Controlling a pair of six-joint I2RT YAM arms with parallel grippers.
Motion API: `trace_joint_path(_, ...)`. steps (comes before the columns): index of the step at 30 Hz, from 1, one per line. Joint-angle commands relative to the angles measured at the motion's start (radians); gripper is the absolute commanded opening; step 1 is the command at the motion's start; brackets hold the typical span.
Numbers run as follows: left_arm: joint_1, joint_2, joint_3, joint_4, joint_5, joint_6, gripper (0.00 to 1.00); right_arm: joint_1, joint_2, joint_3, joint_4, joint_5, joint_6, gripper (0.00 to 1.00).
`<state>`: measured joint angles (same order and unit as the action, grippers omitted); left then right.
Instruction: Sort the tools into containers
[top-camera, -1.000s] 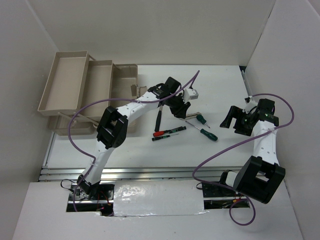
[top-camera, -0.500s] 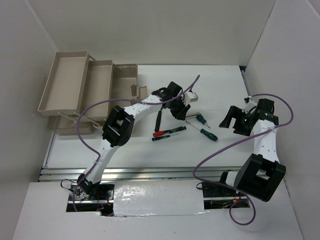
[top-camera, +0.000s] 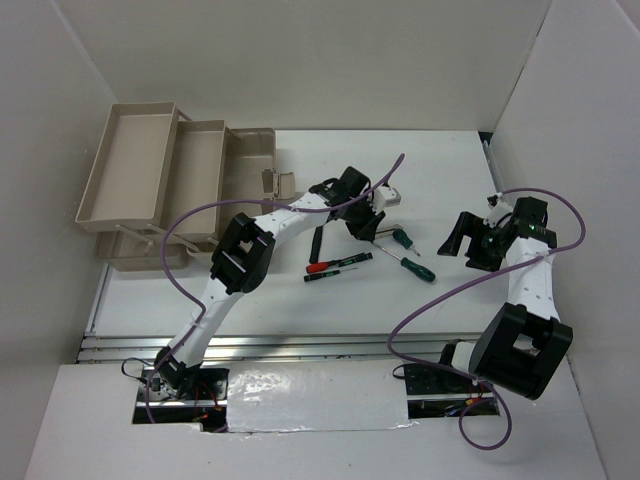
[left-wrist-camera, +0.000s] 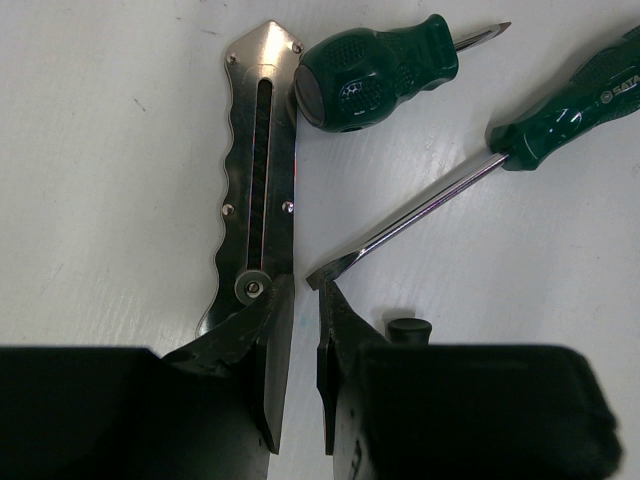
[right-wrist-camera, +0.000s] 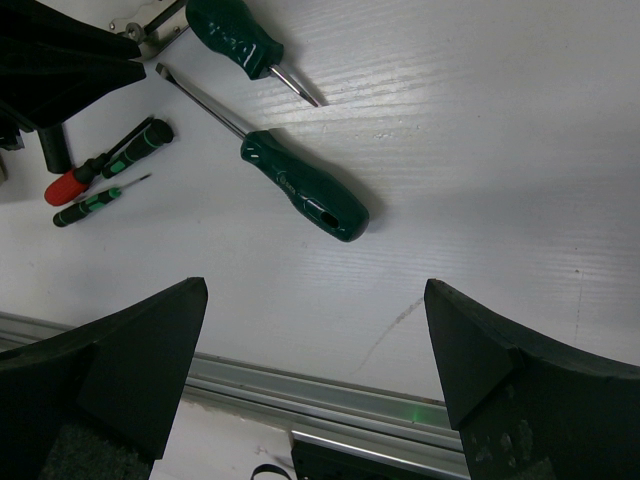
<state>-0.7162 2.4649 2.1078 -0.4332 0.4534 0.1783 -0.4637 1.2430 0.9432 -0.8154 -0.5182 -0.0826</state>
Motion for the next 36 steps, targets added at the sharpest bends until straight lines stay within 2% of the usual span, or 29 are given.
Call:
trace_joint_path(1,-0.008,0.020,0.037,0.027,0.002,0.001,0.29,-0.001,0.007,0.055,0.001,-0.025,-0.002,0.97)
trace_joint_path(23,0.000,0.055,0.060,0.039,-0.024,-0.008,0.16,-0.001,0.012,0.052,0.002,-0.026,-0.002,0.97)
trace_joint_path(26,-0.002,0.057,0.058,0.039,-0.024,-0.011,0.12,-0.001,0.012,0.051,0.002,-0.025,-0.003,0.97)
trace_joint_path(29,-0.002,0.051,0.057,0.042,-0.022,-0.016,0.02,-0.003,0.012,0.048,0.002,-0.026,-0.003,0.97)
trace_joint_path(33,-0.002,0.025,0.037,0.051,-0.036,-0.031,0.00,-0.003,0.010,0.049,0.001,-0.029,-0.003,0.97)
trace_joint_path(36,0.000,-0.035,-0.052,0.118,-0.061,-0.060,0.00,-0.003,0.009,0.048,0.001,-0.028,-0.005,0.96)
